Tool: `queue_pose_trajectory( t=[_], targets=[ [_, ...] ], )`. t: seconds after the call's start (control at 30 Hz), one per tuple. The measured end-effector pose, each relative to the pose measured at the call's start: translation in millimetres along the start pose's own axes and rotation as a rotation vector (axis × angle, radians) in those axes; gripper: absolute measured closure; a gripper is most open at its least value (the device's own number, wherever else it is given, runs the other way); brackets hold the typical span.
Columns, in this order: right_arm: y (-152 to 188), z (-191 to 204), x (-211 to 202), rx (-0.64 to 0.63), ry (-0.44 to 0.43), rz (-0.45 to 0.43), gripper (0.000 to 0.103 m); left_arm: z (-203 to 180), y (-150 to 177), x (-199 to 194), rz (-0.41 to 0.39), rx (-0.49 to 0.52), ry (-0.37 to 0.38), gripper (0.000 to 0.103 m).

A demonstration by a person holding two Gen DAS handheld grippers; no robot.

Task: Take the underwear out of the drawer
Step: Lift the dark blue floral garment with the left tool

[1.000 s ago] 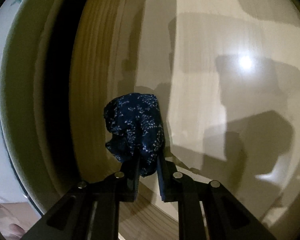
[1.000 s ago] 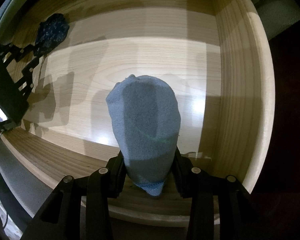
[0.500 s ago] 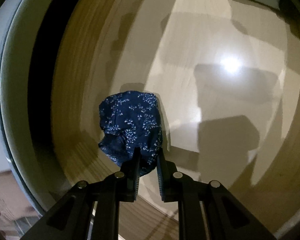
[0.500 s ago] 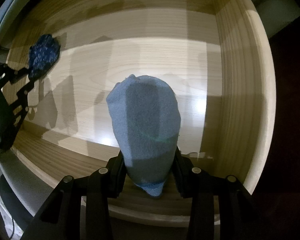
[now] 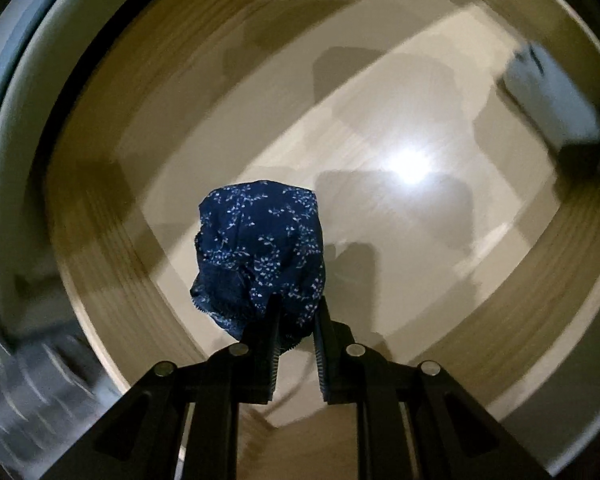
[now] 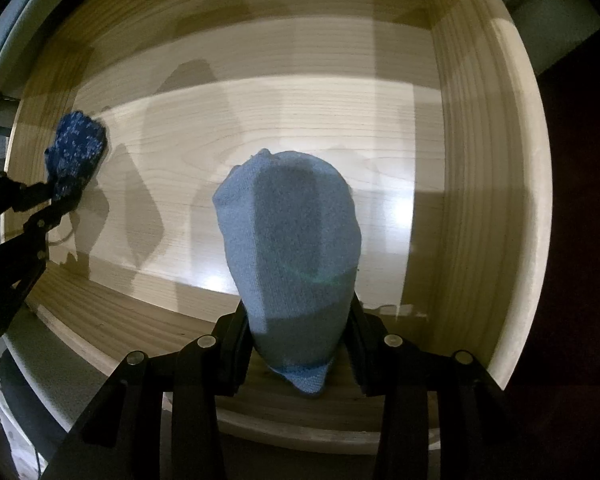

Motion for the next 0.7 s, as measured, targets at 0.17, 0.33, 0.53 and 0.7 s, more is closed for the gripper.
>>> queue_pose_trajectory(
  t=[0.17, 0.33, 0.53, 0.7],
  targets=[
    [-0.7, 1.4, 0.2, 0.0, 0.0, 0.0, 0.065, 14.1, -0.1, -0.7, 0.056, -0.132, 0.11, 0.088],
    [3.7, -6.3, 3.5, -0.004, -0.002, 0.0, 0.065, 21.2, 0.4, 0.5, 0.117, -0.259, 0.231, 0.088],
    [3.5, -5.7, 3.6, -0.003, -0.003, -0.001, 0.065, 29.3, 16.9, 2.9, 0.18, -0.364, 0.334, 0.088],
    [3.5, -5.8, 3.6, -0.003, -0.003, -0.001, 0.065, 42.4, 23.2, 0.3, 0.15, -0.41, 0.356, 0.082]
  ],
)
Point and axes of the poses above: each gripper's, at about its wrist camera, not at the fingertips, and x roughly the way its jaws point, z to its left, y to its underside, the point moved 6 cm from there along x, roughly the way its jaws point, and after that the axes turned 13 degrees about -x, right-handed, at the moved point
